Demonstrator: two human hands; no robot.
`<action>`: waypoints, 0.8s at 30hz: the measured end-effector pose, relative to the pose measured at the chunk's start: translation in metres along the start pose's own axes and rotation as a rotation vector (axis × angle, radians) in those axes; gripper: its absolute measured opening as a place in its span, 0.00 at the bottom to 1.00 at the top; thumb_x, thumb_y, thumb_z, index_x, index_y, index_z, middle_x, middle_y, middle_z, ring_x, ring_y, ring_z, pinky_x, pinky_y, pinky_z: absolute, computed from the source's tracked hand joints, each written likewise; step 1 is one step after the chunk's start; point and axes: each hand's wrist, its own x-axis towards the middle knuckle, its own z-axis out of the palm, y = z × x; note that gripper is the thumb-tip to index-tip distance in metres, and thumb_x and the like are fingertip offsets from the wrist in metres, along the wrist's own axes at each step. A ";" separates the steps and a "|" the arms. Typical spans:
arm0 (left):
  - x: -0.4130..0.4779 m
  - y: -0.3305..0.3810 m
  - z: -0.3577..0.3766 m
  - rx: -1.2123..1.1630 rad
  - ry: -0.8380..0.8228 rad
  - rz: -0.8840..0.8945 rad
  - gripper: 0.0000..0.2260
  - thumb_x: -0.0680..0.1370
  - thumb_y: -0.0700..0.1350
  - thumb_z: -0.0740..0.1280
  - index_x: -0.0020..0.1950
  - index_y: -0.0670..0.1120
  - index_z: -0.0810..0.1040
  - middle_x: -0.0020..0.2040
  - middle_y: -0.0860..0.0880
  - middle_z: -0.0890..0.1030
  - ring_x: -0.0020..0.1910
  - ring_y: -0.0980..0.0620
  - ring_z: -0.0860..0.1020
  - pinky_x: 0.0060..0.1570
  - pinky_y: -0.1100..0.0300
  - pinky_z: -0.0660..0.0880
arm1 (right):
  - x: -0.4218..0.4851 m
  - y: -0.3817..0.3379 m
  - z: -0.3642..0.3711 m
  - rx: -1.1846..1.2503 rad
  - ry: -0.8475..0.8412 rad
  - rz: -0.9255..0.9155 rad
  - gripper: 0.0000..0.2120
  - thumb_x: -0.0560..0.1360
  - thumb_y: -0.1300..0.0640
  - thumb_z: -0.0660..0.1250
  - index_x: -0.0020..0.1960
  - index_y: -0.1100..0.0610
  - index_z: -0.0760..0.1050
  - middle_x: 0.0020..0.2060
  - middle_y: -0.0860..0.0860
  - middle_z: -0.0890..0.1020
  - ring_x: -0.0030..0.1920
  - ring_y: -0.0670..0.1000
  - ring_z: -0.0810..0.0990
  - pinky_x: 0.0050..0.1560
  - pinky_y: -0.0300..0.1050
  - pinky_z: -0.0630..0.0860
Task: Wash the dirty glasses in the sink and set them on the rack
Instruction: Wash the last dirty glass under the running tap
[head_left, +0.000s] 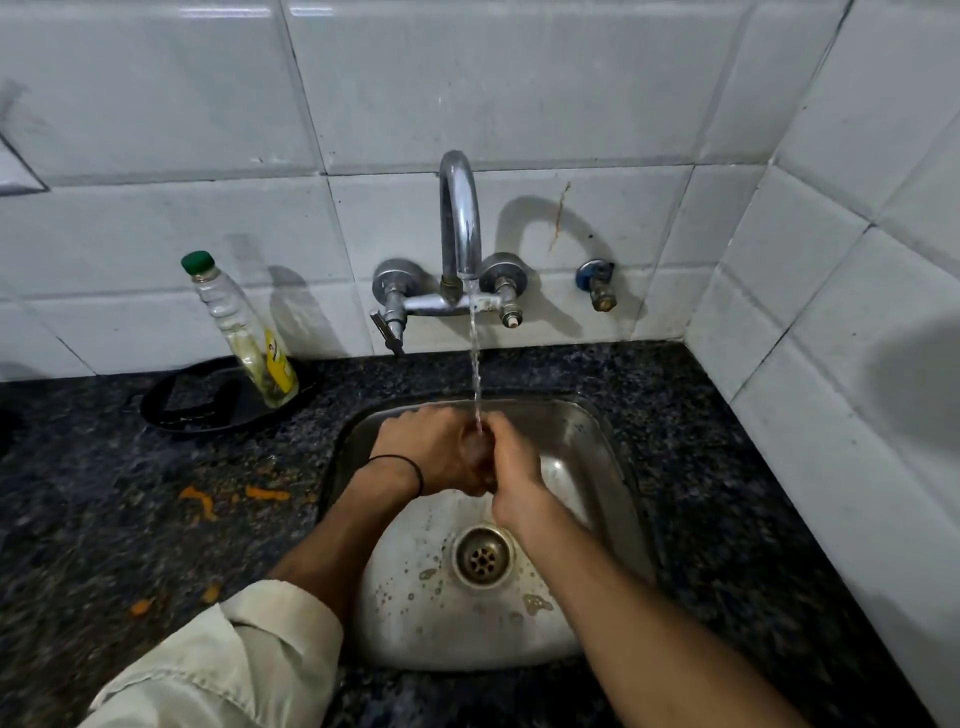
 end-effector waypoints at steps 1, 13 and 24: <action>0.000 0.007 -0.005 0.110 -0.029 0.024 0.25 0.62 0.63 0.74 0.57 0.57 0.78 0.53 0.52 0.82 0.52 0.48 0.81 0.52 0.50 0.78 | 0.002 0.005 0.003 0.141 0.082 0.080 0.09 0.76 0.55 0.67 0.42 0.58 0.81 0.35 0.54 0.83 0.34 0.52 0.80 0.29 0.40 0.73; -0.009 -0.015 0.004 -0.130 -0.493 0.000 0.13 0.72 0.59 0.72 0.49 0.52 0.80 0.50 0.48 0.84 0.41 0.53 0.80 0.47 0.53 0.80 | 0.025 0.016 0.001 -0.382 -0.064 0.131 0.11 0.77 0.54 0.67 0.38 0.58 0.80 0.27 0.54 0.81 0.31 0.54 0.79 0.31 0.47 0.78; -0.030 0.012 0.044 -1.042 0.074 -0.209 0.09 0.72 0.38 0.74 0.46 0.48 0.76 0.36 0.53 0.81 0.37 0.58 0.79 0.34 0.69 0.73 | -0.003 -0.014 0.003 -1.214 -0.060 -0.683 0.19 0.81 0.48 0.61 0.36 0.57 0.77 0.29 0.51 0.78 0.33 0.52 0.78 0.36 0.45 0.70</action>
